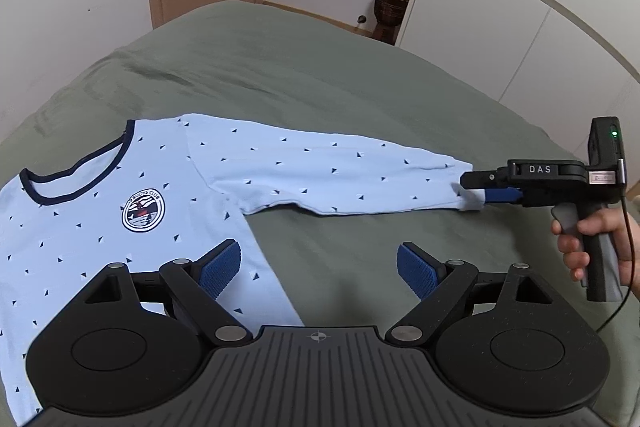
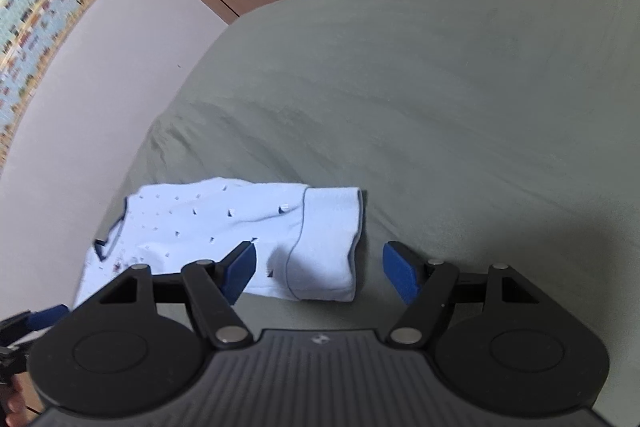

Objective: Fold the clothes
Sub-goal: 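Close the right gripper on the light blue sleeve cuff, then carry the held sleeve across the shirt body toward the collar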

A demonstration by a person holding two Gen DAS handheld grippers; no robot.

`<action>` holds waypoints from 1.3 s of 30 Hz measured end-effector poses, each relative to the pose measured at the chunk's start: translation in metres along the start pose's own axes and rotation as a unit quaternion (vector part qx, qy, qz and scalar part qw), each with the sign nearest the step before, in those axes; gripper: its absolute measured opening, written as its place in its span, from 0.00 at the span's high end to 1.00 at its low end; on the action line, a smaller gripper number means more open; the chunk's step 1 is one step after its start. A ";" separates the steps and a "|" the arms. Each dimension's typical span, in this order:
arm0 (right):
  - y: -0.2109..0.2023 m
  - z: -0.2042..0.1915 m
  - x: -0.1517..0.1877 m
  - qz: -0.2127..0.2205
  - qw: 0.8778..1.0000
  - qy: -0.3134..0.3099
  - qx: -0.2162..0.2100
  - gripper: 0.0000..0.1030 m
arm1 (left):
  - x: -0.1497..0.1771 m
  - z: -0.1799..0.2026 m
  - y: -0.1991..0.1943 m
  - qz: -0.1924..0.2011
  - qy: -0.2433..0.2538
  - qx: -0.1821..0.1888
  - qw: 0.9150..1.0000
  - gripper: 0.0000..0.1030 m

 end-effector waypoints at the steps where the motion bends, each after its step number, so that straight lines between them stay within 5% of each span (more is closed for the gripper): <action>1: -0.001 0.002 0.001 0.002 1.000 0.002 -0.007 0.29 | 0.000 0.000 0.000 0.000 0.000 0.000 1.000 0.16; 9: 0.002 0.009 0.010 0.011 0.998 0.033 -0.060 0.33 | 0.004 0.000 -0.004 0.001 -0.004 0.003 1.000 0.16; 17: 0.006 0.030 0.024 0.012 0.992 0.089 -0.084 0.61 | 0.007 -0.004 -0.007 0.002 -0.010 -0.001 1.000 0.16; 24: 0.017 0.026 0.021 0.014 0.988 0.117 -0.104 0.65 | 0.012 0.001 -0.005 -0.005 -0.003 0.005 1.000 0.16; 30: 0.014 0.033 0.021 0.001 0.984 0.140 -0.108 0.79 | 0.013 0.000 -0.009 0.000 -0.006 0.003 1.000 0.16; 39: -0.023 -0.024 -0.001 0.024 0.997 0.037 -0.060 0.84 | 0.022 -0.022 -0.029 0.014 -0.028 -0.006 0.999 0.16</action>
Point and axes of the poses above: each gripper's, at about its wrist camera, not at the fingertips, and y roughly the way its jaws point, z to its right, x to its underside, the point moved 2 cm from there along y, roughly the way its jaws point, and after that the axes turned 14 degrees about x, right-handed, at the moved point
